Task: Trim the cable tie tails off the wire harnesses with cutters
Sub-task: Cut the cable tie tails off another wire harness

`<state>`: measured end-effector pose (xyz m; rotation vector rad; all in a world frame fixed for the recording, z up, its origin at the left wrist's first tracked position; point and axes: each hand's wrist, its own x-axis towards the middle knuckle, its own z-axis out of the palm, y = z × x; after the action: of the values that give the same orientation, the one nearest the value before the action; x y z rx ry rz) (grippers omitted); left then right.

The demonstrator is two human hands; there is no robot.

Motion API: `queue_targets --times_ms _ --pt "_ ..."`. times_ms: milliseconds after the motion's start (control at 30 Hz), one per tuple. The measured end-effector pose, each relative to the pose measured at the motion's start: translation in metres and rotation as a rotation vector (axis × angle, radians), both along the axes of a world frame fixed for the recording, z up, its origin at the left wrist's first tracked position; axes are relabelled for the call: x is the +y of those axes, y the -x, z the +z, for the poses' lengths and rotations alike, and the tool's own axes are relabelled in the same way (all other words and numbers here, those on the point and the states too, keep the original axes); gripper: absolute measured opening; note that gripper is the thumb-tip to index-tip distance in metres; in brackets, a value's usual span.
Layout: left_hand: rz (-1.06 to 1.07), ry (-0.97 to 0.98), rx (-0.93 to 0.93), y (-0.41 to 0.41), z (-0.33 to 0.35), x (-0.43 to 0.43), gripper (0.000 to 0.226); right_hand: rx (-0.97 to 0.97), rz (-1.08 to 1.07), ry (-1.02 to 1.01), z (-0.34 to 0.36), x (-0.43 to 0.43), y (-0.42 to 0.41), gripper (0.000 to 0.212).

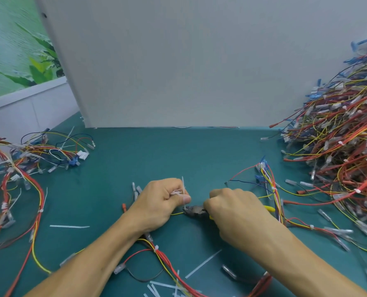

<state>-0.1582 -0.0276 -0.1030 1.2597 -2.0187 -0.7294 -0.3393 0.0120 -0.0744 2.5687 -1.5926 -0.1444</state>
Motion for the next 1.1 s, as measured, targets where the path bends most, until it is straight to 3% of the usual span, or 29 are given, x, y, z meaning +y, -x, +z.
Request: queue_targets --times_ms 167,900,1100 --pt "-0.024 -0.015 -0.006 -0.001 0.000 -0.002 0.022 0.014 -0.009 0.010 -0.006 -0.004 0.005 0.010" --pt "-0.039 -0.052 0.060 -0.004 -0.004 -0.006 0.019 0.026 0.009 0.036 -0.004 -0.009 0.008 0.018" --pt "0.052 0.033 0.243 -0.014 0.033 0.002 0.027 -0.185 -0.043 -0.070 -0.003 -0.011 0.013 0.012"
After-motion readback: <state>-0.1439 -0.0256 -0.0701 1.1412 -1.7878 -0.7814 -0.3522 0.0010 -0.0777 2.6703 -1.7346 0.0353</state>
